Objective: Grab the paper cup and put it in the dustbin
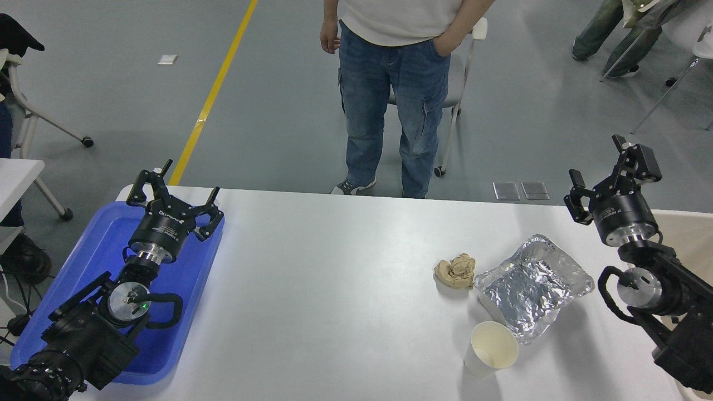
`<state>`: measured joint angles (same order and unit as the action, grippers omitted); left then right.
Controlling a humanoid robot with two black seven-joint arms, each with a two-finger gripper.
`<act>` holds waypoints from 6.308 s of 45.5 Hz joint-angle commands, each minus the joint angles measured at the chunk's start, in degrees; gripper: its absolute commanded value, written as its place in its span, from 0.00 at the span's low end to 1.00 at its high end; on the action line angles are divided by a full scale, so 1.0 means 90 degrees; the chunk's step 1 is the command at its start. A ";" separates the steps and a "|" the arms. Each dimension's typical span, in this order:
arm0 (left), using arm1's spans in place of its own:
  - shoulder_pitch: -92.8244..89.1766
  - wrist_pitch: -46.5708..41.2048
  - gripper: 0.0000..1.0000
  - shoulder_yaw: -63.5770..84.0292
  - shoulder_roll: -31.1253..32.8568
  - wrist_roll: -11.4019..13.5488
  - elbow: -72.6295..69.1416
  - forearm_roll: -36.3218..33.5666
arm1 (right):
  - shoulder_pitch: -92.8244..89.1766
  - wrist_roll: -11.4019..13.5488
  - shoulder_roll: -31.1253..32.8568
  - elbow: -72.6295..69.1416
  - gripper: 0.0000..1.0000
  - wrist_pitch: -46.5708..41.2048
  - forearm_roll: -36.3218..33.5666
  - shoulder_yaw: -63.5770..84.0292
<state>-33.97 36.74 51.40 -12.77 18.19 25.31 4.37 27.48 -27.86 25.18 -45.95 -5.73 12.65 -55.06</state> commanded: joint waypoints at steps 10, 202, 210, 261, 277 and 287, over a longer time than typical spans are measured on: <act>-0.0005 0.0000 1.00 -0.0008 -0.0007 0.0001 0.0000 0.0003 | 0.0013 0.0000 0.0005 0.0077 1.00 0.0031 0.0000 -0.0006; -0.0015 0.0000 1.00 0.0002 -0.0007 0.0001 0.0000 0.0012 | 0.8324 0.1084 -0.0161 -0.3322 1.00 -0.4363 0.1661 1.3608; -0.0015 0.0010 1.00 0.0002 -0.0007 0.0001 0.0000 0.0012 | 0.7825 0.1084 -0.0180 -0.2902 1.00 -0.4363 0.1651 1.3208; -0.0005 0.0000 1.00 0.0002 -0.0007 0.0001 0.0000 0.0003 | 0.6370 0.1318 -0.0473 -0.2677 0.60 -0.2264 0.0928 1.3041; -0.0005 0.0010 1.00 0.0002 -0.0007 0.0001 0.0000 0.0003 | 0.6331 0.1318 -0.0473 -0.2726 0.00 -0.2420 0.0830 1.3022; -0.0005 0.0000 1.00 0.0002 -0.0007 0.0001 0.0000 0.0012 | 0.6389 0.1309 -0.0425 -0.2707 0.00 -0.3074 0.0791 1.3002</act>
<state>-34.06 36.77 51.41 -12.83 18.19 25.31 4.43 84.69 -16.10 21.12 -70.39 -29.39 20.29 62.12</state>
